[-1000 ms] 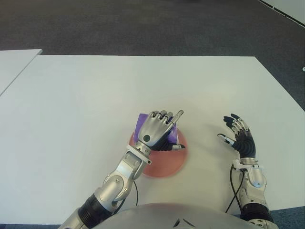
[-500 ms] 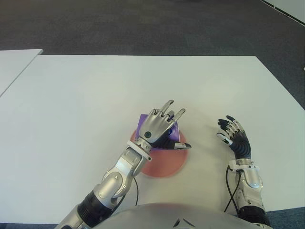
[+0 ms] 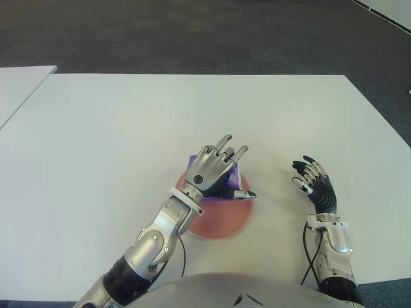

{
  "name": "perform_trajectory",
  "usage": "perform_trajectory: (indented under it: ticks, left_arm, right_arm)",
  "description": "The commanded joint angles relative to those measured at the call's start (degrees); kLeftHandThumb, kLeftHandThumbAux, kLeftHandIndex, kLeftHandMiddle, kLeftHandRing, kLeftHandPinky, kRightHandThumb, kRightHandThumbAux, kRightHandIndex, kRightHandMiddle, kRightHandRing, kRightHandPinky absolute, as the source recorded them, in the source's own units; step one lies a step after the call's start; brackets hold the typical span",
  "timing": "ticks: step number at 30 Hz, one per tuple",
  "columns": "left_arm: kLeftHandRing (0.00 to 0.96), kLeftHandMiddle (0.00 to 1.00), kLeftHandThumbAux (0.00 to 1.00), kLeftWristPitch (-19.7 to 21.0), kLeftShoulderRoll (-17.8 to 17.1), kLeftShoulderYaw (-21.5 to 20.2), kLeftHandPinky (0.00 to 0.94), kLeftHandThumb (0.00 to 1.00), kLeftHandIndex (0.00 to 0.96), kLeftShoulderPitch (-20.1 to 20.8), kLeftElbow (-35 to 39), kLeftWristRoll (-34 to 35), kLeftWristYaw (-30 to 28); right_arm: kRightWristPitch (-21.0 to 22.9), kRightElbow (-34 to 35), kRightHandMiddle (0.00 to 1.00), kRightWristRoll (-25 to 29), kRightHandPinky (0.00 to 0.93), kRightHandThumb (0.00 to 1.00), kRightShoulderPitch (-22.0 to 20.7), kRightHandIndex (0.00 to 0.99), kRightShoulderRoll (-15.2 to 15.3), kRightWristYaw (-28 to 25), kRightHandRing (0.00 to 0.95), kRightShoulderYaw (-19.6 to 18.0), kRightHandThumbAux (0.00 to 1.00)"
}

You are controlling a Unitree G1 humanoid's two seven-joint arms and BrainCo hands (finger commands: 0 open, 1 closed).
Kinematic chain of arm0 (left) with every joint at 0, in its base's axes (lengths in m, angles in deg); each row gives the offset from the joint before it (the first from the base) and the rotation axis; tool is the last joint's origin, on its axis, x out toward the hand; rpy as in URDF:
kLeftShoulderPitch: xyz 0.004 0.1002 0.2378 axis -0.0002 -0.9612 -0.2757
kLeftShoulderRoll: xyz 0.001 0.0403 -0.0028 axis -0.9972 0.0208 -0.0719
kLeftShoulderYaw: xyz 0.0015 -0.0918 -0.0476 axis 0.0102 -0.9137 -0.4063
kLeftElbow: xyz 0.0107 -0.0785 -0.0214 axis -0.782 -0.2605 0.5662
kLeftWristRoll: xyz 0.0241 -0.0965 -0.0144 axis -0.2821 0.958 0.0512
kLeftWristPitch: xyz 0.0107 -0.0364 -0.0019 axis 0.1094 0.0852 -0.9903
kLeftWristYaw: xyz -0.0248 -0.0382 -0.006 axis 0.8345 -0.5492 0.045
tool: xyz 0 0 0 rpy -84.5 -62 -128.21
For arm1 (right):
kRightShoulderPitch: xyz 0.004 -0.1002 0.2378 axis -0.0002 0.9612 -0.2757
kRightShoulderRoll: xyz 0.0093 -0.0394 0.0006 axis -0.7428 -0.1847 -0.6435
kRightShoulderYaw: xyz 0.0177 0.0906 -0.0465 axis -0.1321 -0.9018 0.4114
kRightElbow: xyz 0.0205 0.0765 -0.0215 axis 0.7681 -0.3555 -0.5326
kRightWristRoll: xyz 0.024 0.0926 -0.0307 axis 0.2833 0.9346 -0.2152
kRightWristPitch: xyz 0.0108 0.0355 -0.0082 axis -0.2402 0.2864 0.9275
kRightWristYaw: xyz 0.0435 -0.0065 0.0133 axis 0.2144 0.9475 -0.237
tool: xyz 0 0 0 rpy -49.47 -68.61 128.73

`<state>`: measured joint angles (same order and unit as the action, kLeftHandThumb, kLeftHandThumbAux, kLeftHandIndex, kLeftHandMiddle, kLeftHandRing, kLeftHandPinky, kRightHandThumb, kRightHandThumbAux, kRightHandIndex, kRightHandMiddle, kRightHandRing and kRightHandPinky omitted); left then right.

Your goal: Put the tissue paper into the plate.

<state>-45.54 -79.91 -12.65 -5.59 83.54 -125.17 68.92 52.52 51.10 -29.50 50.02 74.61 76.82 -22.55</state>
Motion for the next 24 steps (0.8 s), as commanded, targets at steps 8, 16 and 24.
perform_trajectory:
  ticks: [8, 16, 24]
  left_arm:
    - [0.0, 0.0, 0.105, 1.52, 0.91, -1.33, 0.0, 0.163, 0.0, -0.41, 0.84, -0.14, -0.35]
    - [0.0, 0.0, 0.104, 3.1, 2.73, -2.84, 0.0, 0.162, 0.0, -1.25, 1.89, 2.0, -0.33]
    - [0.0, 0.0, 0.103, 4.81, 4.46, -3.6, 0.0, 0.163, 0.0, -1.74, 2.57, 2.7, -0.28]
  right_arm:
    - [-0.78, -6.13, 0.301, -2.64, 0.169, 0.266, 0.5, 0.162, -1.48, 2.88, 0.245, 0.81, 0.666]
    - [2.91, -5.93, 0.321, -1.71, 0.184, 0.32, 0.64, 0.173, -1.67, 3.28, 0.264, 0.55, 0.679]
    - [3.58, -5.86, 0.326, -0.87, 0.219, 0.416, 0.09, 0.173, -2.41, 3.8, 0.286, 0.31, 0.676]
